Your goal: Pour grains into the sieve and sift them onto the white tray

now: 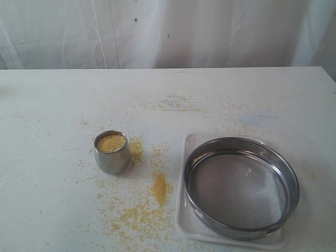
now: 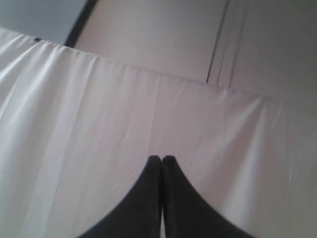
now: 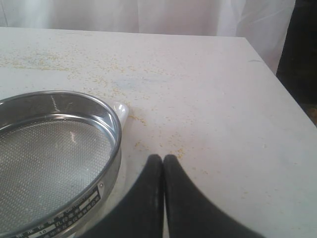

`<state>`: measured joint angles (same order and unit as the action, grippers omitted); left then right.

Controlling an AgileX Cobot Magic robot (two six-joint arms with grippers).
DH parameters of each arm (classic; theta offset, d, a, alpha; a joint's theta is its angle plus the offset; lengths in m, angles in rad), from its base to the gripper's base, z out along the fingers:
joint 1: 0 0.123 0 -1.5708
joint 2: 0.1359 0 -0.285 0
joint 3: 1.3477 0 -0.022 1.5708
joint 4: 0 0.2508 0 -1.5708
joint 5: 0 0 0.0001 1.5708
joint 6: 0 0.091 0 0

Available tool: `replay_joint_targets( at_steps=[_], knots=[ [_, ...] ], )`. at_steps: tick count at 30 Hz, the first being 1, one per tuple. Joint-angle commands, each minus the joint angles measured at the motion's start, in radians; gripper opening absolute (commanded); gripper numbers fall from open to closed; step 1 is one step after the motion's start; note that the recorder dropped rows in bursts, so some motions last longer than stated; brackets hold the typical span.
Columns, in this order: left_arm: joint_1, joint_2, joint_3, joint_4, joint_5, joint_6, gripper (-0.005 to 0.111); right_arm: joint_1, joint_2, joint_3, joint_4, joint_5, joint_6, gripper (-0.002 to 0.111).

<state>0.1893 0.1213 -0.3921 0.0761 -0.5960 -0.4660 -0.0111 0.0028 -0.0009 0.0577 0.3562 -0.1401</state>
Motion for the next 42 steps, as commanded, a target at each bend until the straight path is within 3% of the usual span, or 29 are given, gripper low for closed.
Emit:
replay_joint_targets(
  at_steps=[1,9,15,20,28,30,35,39,42],
  knots=[
    [-0.003,0.22,-0.092,0.287,0.04,-0.035,0.0,0.001,-0.003,0.001,-0.006,-0.006,-0.005,0.0],
    [-0.003,0.7,-0.096,0.298,0.124,-0.038,0.0,0.001,-0.003,0.001,-0.006,-0.006,-0.005,0.0],
    [-0.003,1.036,-0.096,0.298,0.069,-0.029,0.0,0.001,-0.003,0.001,-0.006,-0.006,-0.005,0.0],
    [-0.003,1.126,-0.097,0.298,-0.039,-0.031,0.0,0.001,-0.003,0.001,-0.006,-0.006,-0.005,0.0],
    [-0.003,1.235,-0.097,0.362,-0.074,-0.026,0.0,0.001,-0.003,0.001,-0.006,-0.006,-0.005,0.0],
    [-0.003,1.28,-0.089,0.4,-0.148,-0.018,0.0,0.001,-0.003,0.001,-0.006,-0.006,-0.005,0.0],
    [-0.003,1.443,-0.059,0.46,-0.49,0.02,0.0,0.001,-0.003,0.001,-0.006,-0.006,-0.005,0.0],
    [-0.003,1.57,-0.059,0.568,-0.524,0.047,0.0,0.001,-0.003,0.001,-0.006,-0.006,-0.005,0.0],
    [-0.003,1.665,-0.059,0.626,-0.625,0.089,0.0,0.001,-0.003,0.001,-0.006,-0.006,-0.005,0.0]
  ],
)
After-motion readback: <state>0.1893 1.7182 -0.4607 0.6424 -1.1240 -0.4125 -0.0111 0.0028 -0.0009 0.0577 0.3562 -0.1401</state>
